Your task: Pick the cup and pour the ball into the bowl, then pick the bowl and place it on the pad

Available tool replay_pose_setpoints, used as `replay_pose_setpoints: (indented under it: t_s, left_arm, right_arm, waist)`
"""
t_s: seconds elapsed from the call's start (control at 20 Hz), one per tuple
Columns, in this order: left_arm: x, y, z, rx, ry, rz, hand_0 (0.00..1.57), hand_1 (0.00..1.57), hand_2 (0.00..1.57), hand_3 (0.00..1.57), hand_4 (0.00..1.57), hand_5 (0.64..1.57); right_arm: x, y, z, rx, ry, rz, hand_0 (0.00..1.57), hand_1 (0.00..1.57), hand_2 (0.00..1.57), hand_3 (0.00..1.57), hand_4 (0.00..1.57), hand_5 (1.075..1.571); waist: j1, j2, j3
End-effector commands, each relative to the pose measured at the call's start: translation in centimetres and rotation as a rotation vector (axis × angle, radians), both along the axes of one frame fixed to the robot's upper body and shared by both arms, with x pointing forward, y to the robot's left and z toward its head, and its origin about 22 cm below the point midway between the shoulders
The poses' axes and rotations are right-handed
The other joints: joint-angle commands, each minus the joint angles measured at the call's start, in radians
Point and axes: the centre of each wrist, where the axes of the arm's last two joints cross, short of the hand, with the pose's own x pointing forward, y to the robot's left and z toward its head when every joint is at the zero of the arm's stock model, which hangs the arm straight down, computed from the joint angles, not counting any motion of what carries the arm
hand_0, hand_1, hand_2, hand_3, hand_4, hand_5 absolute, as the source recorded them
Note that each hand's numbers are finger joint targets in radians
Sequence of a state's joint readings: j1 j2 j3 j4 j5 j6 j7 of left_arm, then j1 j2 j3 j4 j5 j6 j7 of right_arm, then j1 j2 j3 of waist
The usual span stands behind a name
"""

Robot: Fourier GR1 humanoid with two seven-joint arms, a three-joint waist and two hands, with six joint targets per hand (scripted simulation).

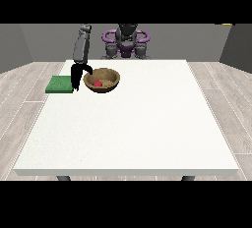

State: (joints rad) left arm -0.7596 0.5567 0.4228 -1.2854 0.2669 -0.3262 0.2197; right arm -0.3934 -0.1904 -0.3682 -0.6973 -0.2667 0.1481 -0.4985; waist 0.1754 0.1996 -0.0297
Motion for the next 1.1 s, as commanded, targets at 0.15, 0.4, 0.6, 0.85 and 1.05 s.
replay_pose_setpoints:
  t_s: [0.15, 0.4, 0.6, 0.85, 1.05]
  left_arm:
    - [-0.5, 1.8, 0.3, -0.019, 0.005, -0.029, 0.00, 0.00, 0.00, 0.00, 1.02, 1.537]
    - [-1.5, 2.2, 2.6, -0.001, -0.067, -0.020, 0.00, 0.00, 0.00, 0.00, 1.02, 1.540]
    - [-1.9, 3.0, 3.4, -0.015, -0.098, -0.025, 0.00, 0.00, 0.00, 0.00, 1.02, 1.537]
    - [-1.7, 2.4, 2.7, -0.032, -0.075, -0.059, 0.00, 0.00, 0.00, 0.00, 1.11, 1.519]
    - [-1.3, 2.4, 1.4, -0.028, -0.026, -0.036, 0.00, 0.00, 0.00, 0.00, 1.17, 1.531]
  right_arm:
    - [3.1, 3.6, 1.2, 0.004, 0.056, 0.020, 0.00, 0.00, 0.00, 0.00, 0.46, 1.550]
    - [1.9, 1.6, 0.0, -0.005, 0.148, -0.126, 0.00, 0.00, 0.00, 0.00, 0.62, 1.568]
    - [-2.7, -0.6, -3.3, -0.130, 0.295, -0.192, 1.57, 1.57, 1.57, 1.55, 0.91, 1.470]
    - [-3.2, -3.1, -2.4, -0.227, 0.336, -0.246, 1.57, 1.57, 1.57, 1.41, 0.92, 1.525]
    - [-1.4, -5.1, 0.9, -0.323, 0.359, -0.280, 1.57, 1.57, 1.57, 1.24, 1.00, 1.546]
  waist:
    - [0.023, 0.012, 0.0299]
    - [0.048, 0.080, 0.0304]
    - [0.047, 0.112, 0.0286]
    - [0.066, 0.092, 0.0273]
    - [0.063, 0.041, 0.0257]
